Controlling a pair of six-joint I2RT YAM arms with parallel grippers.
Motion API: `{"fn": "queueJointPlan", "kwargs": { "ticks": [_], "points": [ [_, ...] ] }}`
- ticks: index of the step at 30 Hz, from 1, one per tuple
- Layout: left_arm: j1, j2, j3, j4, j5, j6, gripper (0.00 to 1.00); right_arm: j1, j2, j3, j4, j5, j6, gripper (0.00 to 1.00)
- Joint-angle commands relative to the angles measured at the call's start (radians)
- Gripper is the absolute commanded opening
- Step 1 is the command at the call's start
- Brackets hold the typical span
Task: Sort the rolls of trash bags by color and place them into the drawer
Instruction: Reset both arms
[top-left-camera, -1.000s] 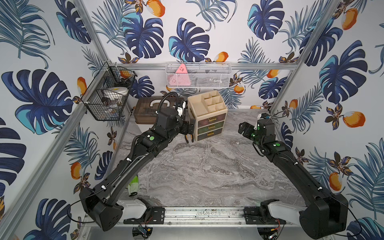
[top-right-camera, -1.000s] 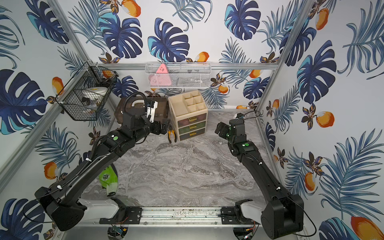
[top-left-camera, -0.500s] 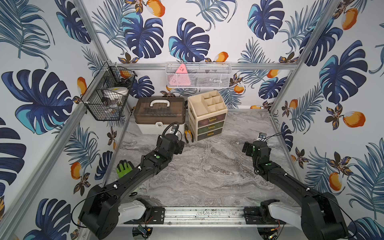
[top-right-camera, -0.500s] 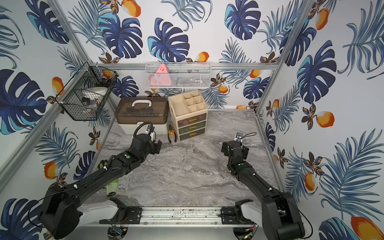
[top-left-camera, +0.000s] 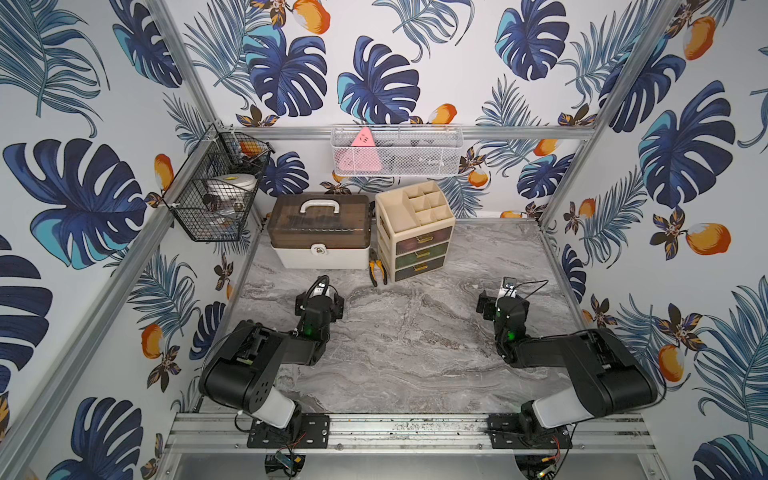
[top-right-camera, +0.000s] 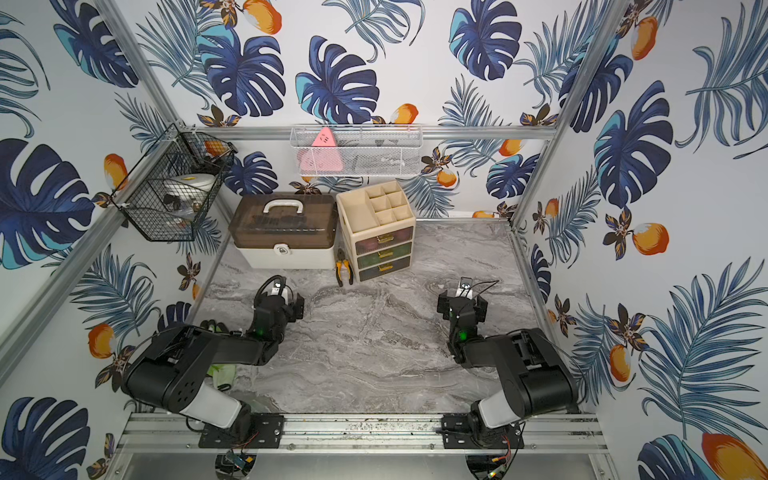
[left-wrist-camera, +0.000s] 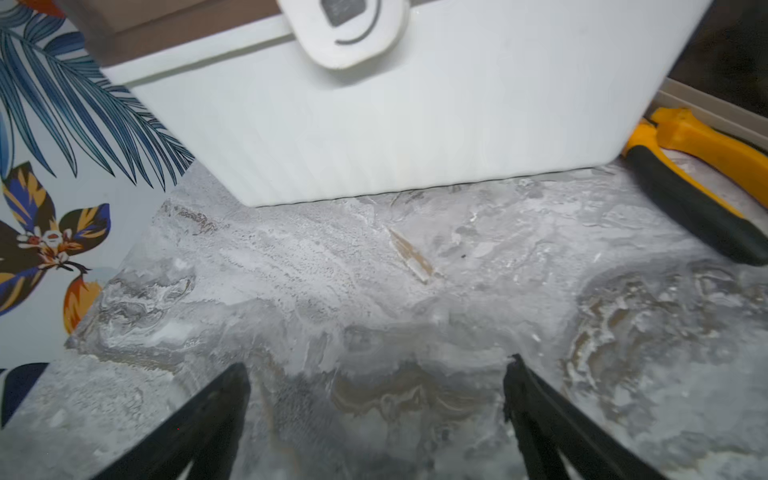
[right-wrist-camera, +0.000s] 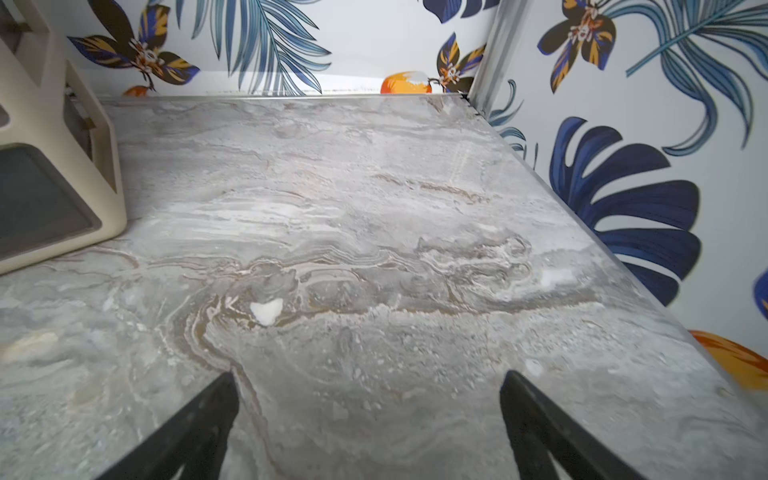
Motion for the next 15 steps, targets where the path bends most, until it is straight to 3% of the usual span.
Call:
{"fn": "queueJointPlan", "kwargs": {
  "ticks": [1,3,5,8,15],
  "points": [
    [0.065,0.076,-0.044,0.355,0.121,-0.029,0.98,0.002,0.110,-0.017,0.316,-0.045,-0.086,1.00],
    [0.093,0.025,0.006,0.164,0.216,-0.048,0.99,0.005,0.075,0.023,0.167,-0.038,-0.057,1.00],
    [0.115,0.054,0.012,0.201,0.275,-0.042,0.98,-0.017,0.078,0.085,0.047,-0.048,-0.028,1.00],
    [0.168,0.054,0.059,0.103,0.359,-0.084,0.99,-0.062,0.070,0.124,-0.051,-0.102,0.006,1.00],
    [0.171,0.041,0.040,0.126,0.327,-0.085,0.99,-0.099,0.071,0.129,-0.056,-0.179,0.013,1.00]
  ]
}}
